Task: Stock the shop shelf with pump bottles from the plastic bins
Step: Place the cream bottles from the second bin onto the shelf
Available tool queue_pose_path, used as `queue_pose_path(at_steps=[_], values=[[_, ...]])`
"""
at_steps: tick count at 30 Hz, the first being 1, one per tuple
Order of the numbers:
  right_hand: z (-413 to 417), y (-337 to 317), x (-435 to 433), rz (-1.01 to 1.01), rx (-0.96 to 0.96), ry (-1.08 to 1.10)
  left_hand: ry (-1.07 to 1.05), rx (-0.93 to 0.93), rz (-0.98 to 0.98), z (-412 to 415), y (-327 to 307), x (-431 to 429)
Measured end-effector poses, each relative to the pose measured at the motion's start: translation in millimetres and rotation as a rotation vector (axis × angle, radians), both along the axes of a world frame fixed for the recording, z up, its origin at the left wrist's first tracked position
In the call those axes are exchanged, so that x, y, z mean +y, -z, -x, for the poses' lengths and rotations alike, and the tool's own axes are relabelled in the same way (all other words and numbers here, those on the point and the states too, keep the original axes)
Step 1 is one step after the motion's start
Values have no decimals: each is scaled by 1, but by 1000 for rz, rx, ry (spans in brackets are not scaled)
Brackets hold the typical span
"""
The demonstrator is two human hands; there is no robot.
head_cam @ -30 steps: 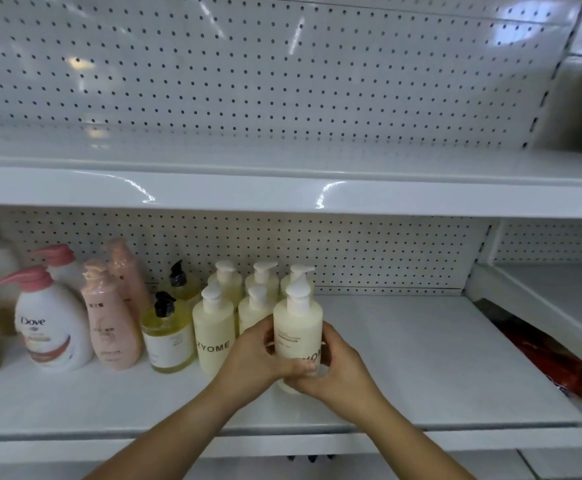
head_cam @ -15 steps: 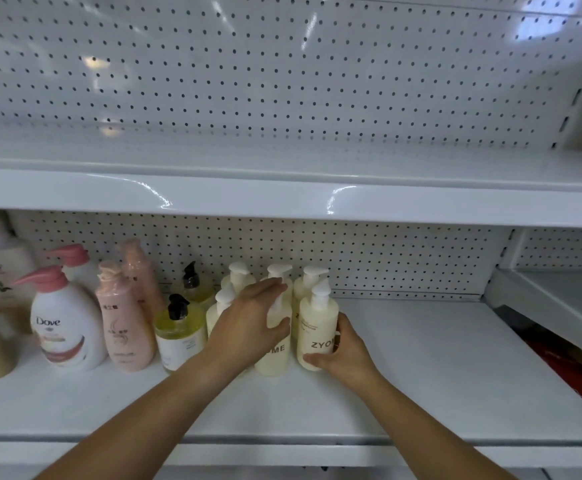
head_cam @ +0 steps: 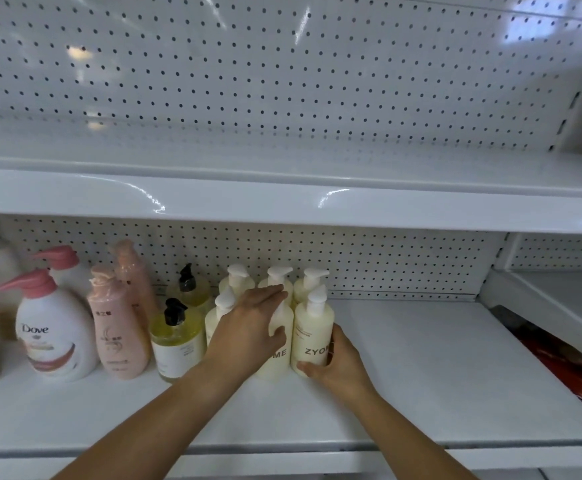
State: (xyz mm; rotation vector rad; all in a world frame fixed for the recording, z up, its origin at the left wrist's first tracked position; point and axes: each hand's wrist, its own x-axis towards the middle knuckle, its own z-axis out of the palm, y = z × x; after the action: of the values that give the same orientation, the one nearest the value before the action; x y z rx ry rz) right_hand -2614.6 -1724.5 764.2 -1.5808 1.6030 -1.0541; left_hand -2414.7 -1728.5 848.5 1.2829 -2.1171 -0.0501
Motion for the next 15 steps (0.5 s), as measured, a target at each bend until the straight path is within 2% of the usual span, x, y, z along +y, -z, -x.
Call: queue_pose_path(at_steps=[15], values=[[-6, -1, 6, -23, 54, 53, 58, 3, -31, -3, 3, -5]])
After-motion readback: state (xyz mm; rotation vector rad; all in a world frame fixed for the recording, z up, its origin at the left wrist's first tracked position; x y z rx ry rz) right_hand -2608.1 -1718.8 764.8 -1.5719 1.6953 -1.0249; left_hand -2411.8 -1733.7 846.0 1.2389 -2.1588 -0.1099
